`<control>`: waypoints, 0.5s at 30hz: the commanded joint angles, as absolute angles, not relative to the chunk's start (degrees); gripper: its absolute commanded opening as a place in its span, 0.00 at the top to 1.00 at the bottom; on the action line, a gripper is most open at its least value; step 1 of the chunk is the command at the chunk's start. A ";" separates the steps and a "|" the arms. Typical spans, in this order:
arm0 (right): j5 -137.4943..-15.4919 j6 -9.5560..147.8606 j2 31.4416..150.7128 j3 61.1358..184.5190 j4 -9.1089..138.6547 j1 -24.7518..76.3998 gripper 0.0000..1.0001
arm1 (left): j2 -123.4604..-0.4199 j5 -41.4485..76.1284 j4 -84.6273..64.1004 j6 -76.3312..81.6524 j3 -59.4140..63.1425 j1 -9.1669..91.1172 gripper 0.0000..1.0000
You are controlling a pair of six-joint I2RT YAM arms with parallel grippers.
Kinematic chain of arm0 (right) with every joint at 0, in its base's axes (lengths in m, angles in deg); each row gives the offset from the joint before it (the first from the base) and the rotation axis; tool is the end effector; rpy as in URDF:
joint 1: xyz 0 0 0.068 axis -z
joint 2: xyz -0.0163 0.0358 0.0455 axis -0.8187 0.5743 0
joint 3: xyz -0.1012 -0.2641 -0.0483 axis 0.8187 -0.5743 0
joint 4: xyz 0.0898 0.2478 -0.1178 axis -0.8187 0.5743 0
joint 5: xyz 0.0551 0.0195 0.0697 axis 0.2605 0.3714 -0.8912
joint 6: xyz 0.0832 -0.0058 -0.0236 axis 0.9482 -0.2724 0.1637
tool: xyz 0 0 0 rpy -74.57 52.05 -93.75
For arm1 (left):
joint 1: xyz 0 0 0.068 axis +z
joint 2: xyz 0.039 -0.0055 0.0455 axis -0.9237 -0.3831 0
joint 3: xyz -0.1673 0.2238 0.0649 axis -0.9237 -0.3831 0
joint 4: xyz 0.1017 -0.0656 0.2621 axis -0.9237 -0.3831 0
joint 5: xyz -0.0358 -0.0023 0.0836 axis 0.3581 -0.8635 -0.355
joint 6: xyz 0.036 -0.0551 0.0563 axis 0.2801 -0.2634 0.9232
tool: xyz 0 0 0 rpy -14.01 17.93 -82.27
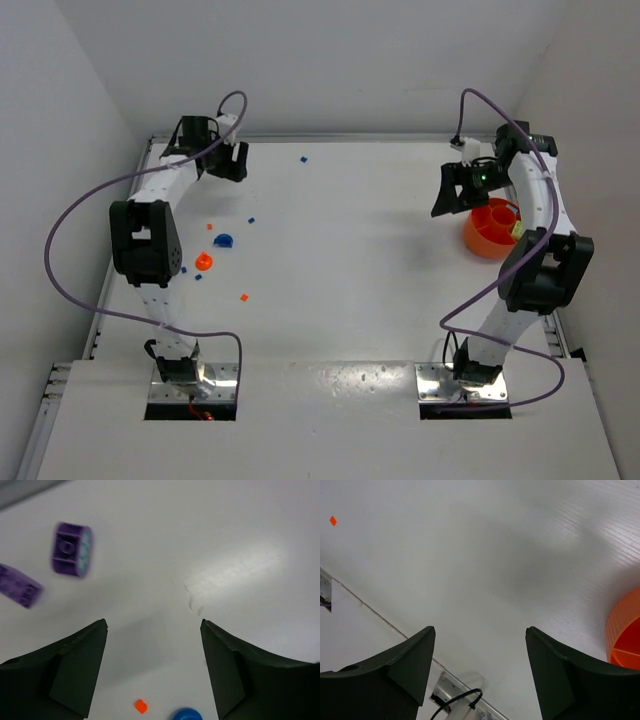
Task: Sort the legos into containers by color
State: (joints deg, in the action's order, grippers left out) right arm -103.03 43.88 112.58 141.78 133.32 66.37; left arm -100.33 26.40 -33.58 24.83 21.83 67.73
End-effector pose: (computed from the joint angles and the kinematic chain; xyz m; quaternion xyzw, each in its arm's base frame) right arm 0.3916 -0.0352 0.2727 -0.0911 0.9460 0.2546 0.1787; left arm 0.5171 -0.0204 0.2229 0.1415 0.8971 -0.1001 0.4064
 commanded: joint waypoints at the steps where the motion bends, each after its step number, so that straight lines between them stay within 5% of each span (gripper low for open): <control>1: -105.41 42.30 110.37 141.41 133.52 66.11 0.27 | -102.10 18.76 -33.97 21.80 29.78 70.02 0.18; 6: -106.56 42.30 111.60 141.41 133.52 65.59 0.27 | -113.40 17.69 -39.49 24.60 45.03 71.95 0.09; 15: -105.24 43.35 112.13 141.41 133.00 65.59 0.27 | -129.00 20.85 -42.34 24.61 65.22 73.10 0.10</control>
State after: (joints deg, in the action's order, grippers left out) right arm -104.42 43.66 112.14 141.36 133.65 66.00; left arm -127.54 19.60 -40.64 24.33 61.66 72.99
